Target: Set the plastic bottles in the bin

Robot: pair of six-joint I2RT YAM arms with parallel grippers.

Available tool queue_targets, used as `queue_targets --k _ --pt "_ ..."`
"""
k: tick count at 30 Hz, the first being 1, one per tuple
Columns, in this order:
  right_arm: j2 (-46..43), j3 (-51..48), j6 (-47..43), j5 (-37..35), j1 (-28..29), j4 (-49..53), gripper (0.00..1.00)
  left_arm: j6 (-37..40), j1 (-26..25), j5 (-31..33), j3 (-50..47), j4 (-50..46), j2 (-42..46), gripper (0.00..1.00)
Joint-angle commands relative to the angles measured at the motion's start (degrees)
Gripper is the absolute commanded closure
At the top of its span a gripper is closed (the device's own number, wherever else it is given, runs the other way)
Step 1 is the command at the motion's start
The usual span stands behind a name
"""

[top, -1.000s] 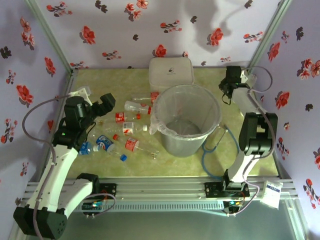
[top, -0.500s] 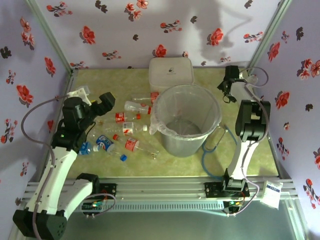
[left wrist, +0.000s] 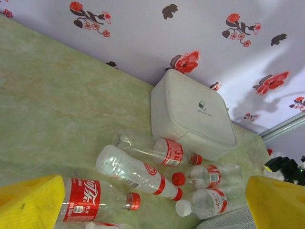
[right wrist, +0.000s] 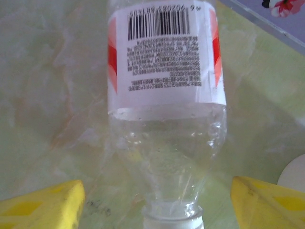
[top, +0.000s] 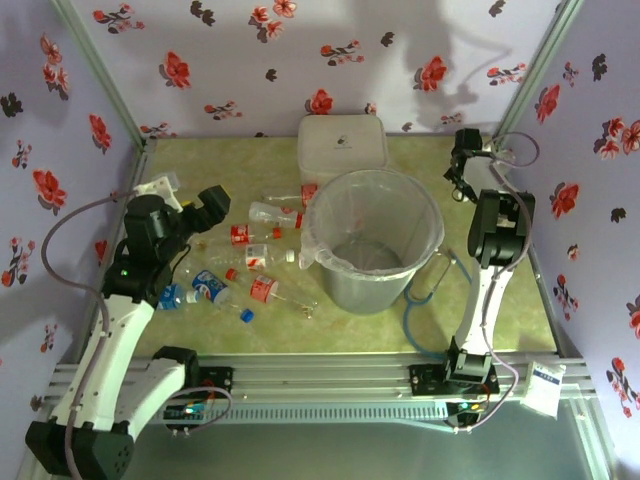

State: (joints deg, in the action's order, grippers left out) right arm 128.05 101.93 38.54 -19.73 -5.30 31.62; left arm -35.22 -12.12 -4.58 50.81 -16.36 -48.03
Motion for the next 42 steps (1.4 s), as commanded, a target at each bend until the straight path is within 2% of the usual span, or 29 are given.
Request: queue_targets --k 1,12,28,36,42 --pt "1.85 1.25 0.35 -0.23 -0.46 1.33 0.21 1.69 -0.35 0.1 -0.36 -0.29 0.03 0.02" --pt "3.0 2.32 0.74 2.48 -1.2 1.78 0.33 1.43 -0.36 0.1 -0.58 -0.28 0.37 0.02" --pt "1.1 -0.35 0.11 2.71 -1.13 0.74 0.64 1.74 -0.36 0.36 -0.53 -0.52 0.78 0.02" --pt "-4.47 -3.67 -1.41 3.19 -0.46 -0.67 0.74 1.41 -0.28 0.36 -0.27 -0.22 0.24 0.02" --pt "-14.08 -6.74 -4.5 3.72 1.73 -0.37 0.77 0.78 -0.36 0.21 -0.01 0.51 -0.3 0.02"
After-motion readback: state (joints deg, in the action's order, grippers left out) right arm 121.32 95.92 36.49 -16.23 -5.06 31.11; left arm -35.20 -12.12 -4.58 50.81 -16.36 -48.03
